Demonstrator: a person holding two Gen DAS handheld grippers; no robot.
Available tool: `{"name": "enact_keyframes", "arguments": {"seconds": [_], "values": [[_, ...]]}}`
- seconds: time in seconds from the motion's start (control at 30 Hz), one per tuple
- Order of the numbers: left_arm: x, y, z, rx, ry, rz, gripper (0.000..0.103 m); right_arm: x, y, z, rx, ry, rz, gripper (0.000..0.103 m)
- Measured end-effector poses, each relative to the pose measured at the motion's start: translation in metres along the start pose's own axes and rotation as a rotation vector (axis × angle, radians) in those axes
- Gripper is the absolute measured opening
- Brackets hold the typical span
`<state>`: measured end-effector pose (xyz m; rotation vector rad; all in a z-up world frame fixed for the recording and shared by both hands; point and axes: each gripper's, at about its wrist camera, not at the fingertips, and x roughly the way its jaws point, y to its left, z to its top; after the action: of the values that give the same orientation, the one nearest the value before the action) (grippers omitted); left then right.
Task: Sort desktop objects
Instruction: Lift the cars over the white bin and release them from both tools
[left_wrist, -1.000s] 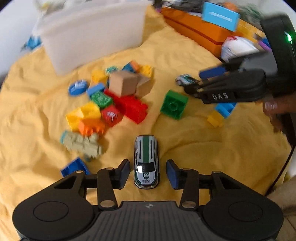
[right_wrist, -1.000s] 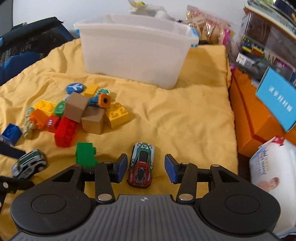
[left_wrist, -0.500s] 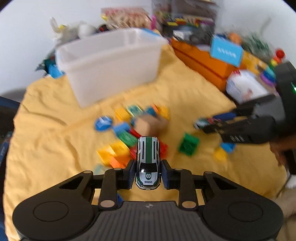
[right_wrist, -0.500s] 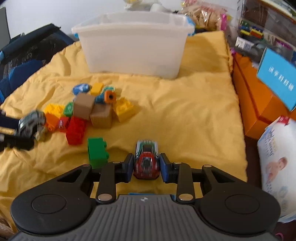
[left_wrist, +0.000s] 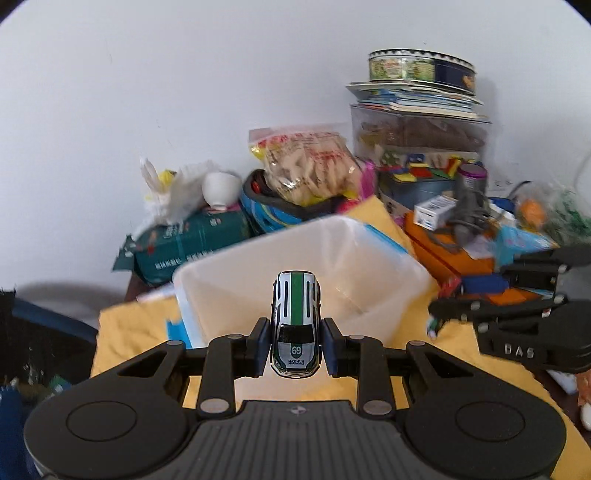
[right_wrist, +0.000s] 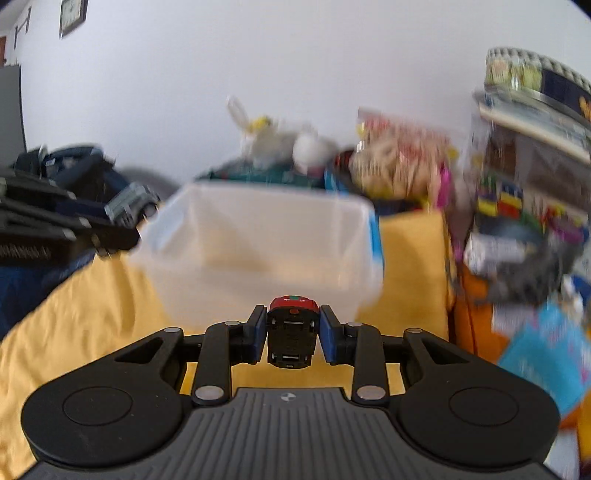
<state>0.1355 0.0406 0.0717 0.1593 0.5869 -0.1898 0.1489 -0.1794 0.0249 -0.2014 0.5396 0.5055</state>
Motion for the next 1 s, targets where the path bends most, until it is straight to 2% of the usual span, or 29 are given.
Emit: {"name": "enact_keyframes", "arguments": {"seconds": [0.2, 0.27, 0.33, 0.43, 0.67, 0.73, 0.8, 0.87, 1.0], "values": [[0.038, 0.016, 0.024, -0.005, 0.011, 0.036, 0.033, 0.039, 0.003, 0.039, -0.009, -0.044, -0.014, 0.033], [0.056, 0.024, 0.024, -0.027, 0.034, 0.042, 0.033, 0.054, 0.002, 0.047, 0.011, -0.036, -0.017, 0.033], [0.078, 0.033, 0.021, -0.060, 0.090, 0.037, 0.034, 0.069, 0.002, 0.050, 0.017, -0.020, -0.025, 0.033], [0.093, 0.039, 0.011, -0.105, 0.145, 0.045, 0.041, 0.089, 0.005, 0.049, 0.011, 0.016, -0.037, 0.035], [0.052, 0.032, -0.003, -0.115, 0.100, 0.005, 0.053, 0.077, 0.009, 0.036, 0.016, 0.035, -0.008, 0.037], [0.027, 0.026, -0.015, -0.123, 0.067, -0.015, 0.069, 0.061, 0.006, 0.030, 0.015, 0.029, 0.006, 0.039], [0.009, 0.018, -0.031, -0.091, 0.050, -0.031, 0.072, 0.044, 0.003, 0.021, 0.026, 0.028, 0.018, 0.040], [-0.003, 0.009, -0.053, -0.057, 0.082, -0.035, 0.072, 0.032, 0.001, 0.007, 0.028, 0.055, 0.033, 0.040], [-0.017, -0.008, -0.106, -0.004, 0.196, -0.102, 0.072, 0.014, 0.007, -0.039, 0.015, 0.146, 0.056, 0.040]]}}
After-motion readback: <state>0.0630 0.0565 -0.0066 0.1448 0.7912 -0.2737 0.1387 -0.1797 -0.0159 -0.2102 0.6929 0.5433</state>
